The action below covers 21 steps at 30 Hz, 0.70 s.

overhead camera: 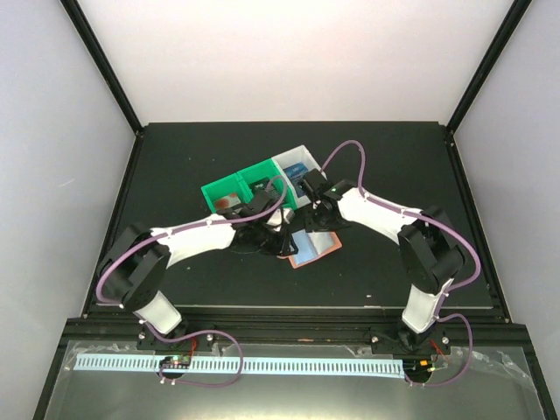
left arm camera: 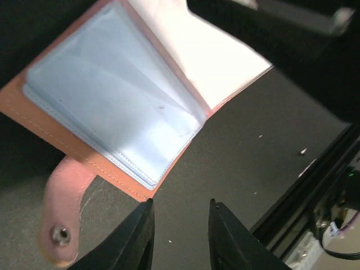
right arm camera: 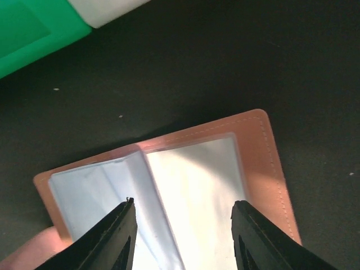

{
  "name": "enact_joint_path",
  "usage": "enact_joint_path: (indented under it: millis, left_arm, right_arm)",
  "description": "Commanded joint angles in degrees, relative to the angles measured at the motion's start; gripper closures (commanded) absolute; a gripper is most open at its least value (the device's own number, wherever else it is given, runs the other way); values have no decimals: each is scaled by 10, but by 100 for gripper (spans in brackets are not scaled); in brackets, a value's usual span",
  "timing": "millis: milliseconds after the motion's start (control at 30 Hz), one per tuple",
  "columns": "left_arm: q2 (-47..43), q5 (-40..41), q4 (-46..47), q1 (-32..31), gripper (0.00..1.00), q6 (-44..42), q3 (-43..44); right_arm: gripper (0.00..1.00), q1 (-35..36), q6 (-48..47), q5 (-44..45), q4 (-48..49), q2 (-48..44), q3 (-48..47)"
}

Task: Put the credit cards into the card holder
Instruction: Open the card holder at the center of the board.

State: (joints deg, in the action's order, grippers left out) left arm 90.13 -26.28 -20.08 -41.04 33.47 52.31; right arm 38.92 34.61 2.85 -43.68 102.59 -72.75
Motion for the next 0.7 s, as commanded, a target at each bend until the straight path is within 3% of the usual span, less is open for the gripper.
enact_joint_path:
  millis: [0,367,667]
  left_arm:
    - [40,29,-45,-23,73,-33,38]
    - [113,130,-125,-24,80,-51,91]
    - [150,178,-159,-3,82,-55,135]
  right_arm:
    - [52,-14,-4,12,3,3,18]
    - [52,-32,-8,-25,16,-65,66]
    - [51,-63,-27,-62,0,-117,48]
